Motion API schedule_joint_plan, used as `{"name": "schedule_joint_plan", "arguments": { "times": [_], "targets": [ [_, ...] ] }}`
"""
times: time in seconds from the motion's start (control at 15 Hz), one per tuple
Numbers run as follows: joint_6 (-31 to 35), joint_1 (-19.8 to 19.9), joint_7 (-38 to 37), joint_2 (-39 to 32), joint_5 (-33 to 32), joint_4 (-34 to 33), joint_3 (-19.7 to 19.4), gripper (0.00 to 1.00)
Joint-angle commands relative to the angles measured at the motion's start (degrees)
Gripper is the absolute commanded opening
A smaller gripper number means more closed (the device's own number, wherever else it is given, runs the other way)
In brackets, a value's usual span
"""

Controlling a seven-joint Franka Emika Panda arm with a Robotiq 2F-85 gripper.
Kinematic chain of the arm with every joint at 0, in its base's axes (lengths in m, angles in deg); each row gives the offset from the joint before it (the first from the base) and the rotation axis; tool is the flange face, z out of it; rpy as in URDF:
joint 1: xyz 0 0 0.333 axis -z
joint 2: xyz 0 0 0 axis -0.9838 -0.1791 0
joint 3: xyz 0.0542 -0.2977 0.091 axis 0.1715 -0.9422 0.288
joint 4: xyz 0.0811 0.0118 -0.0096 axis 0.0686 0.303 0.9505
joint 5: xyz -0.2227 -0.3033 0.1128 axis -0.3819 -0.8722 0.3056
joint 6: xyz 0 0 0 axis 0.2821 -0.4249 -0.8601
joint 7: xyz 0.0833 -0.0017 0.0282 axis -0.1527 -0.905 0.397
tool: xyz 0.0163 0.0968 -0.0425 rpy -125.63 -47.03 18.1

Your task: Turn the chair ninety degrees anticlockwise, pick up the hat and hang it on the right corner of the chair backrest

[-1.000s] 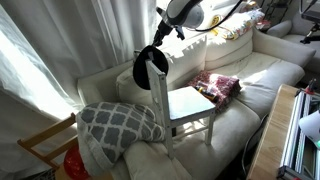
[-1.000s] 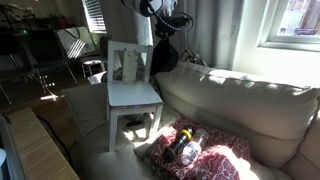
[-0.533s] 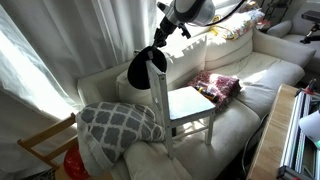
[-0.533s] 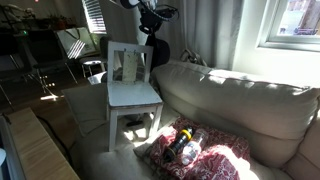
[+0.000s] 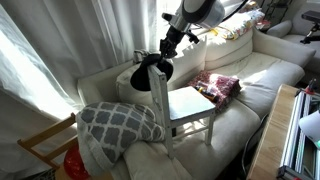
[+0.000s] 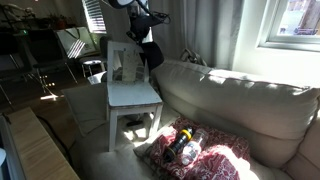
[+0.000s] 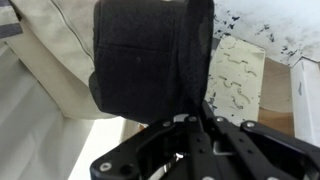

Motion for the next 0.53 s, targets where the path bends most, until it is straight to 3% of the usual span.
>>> {"name": "schedule_joint_plan", "arguments": {
  "times": [0.0, 0.2, 0.27, 0.33, 0.47],
  "targets": [
    [-3.06, -0.17, 5.63, 0.62, 3.85, 1.49, 0.26, 0.02],
    [-4.04, -1.06, 7.72, 0.73, 5.72, 1.41, -0.5, 0.08],
    [-3.87, -1.22, 8.25, 0.78, 6.35, 1.42, -0.6, 0.33],
    [-3.85, -1.33, 8.83, 0.9, 6.93, 1.43, -0.67, 0.33],
    [-3.87, -1.25, 9.97, 1.17, 8.02, 1.15, -0.77, 0.43]
  ]
}}
